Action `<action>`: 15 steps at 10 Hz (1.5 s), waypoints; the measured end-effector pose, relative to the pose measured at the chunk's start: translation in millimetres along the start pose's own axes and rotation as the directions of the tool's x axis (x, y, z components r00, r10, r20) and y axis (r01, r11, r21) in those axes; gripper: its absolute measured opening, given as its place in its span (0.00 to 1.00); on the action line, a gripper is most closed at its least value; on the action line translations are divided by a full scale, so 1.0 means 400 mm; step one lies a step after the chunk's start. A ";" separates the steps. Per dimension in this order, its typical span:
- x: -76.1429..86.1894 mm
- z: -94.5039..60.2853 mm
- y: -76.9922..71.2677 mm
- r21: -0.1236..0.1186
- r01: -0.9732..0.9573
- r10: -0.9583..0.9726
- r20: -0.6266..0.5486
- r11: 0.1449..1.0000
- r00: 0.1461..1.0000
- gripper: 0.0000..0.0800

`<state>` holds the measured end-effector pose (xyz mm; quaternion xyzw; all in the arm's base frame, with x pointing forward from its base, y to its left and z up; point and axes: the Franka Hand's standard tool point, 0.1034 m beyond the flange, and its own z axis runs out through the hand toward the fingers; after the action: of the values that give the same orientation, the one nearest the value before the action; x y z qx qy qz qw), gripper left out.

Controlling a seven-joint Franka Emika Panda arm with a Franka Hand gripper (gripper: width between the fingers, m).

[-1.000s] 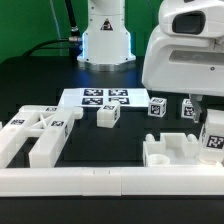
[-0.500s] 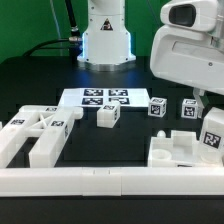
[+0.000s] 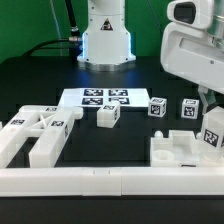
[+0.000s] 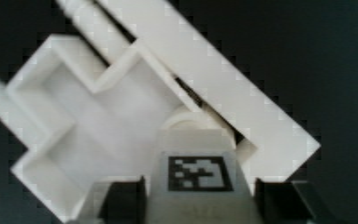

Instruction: Assemble chair

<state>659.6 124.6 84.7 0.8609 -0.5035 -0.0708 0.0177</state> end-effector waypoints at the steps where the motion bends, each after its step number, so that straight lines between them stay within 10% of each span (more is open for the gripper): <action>1: -0.004 0.001 0.000 0.025 -0.091 0.091 -0.004 0.996 0.996 0.36; 6: -0.031 0.006 -0.004 0.081 -0.383 0.384 0.008 0.920 0.923 0.36; 8: -0.036 0.007 -0.005 0.081 -0.374 0.374 0.015 0.924 0.927 0.69; 10: -0.040 0.007 0.006 0.045 -0.264 0.263 0.009 0.964 0.965 0.78; 15: -0.041 0.008 0.006 0.045 0.159 -0.159 -0.011 0.986 0.987 0.81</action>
Offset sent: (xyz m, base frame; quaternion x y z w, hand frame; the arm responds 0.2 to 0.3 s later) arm -0.0156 -0.0009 -0.0079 0.0224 0.0360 0.2563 0.9657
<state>649.2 137.9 83.7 0.8988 -0.4346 -0.0573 -0.0058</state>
